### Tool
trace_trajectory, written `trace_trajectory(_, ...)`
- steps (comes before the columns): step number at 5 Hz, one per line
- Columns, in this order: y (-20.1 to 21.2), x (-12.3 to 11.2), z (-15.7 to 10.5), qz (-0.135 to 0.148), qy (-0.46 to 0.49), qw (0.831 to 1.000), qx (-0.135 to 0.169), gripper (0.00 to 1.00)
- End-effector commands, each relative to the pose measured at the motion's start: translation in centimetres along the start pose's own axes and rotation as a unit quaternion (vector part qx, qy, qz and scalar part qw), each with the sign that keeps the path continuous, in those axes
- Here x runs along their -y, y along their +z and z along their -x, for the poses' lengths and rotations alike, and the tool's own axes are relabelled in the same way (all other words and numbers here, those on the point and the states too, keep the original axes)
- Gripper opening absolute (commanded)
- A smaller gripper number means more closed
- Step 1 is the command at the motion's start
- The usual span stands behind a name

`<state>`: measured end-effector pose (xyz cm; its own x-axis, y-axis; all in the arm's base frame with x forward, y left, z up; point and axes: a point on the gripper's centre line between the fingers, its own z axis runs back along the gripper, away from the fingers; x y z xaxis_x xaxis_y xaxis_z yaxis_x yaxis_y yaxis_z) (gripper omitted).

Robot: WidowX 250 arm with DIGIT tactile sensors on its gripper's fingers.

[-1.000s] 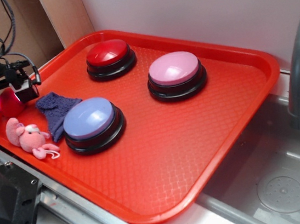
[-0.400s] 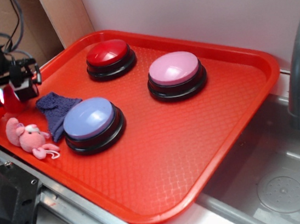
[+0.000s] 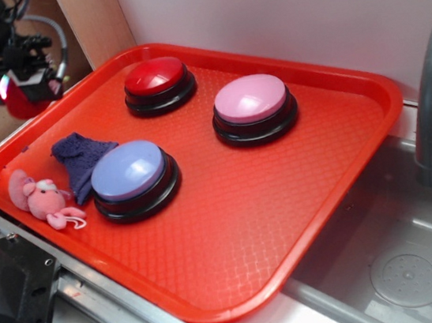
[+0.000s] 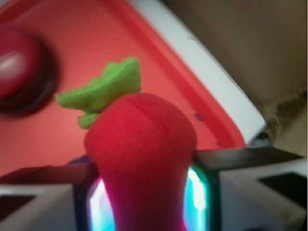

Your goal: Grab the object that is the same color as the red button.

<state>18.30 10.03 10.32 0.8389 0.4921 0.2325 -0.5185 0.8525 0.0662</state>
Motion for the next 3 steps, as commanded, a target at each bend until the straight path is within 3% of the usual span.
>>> trace_trajectory(1,7.0,6.0,2.5,0.070,-0.128,0.989,0.017,0.00)
trace_trajectory(3,7.4,7.7,5.0,0.079,-0.171,0.982,0.014,0.00)
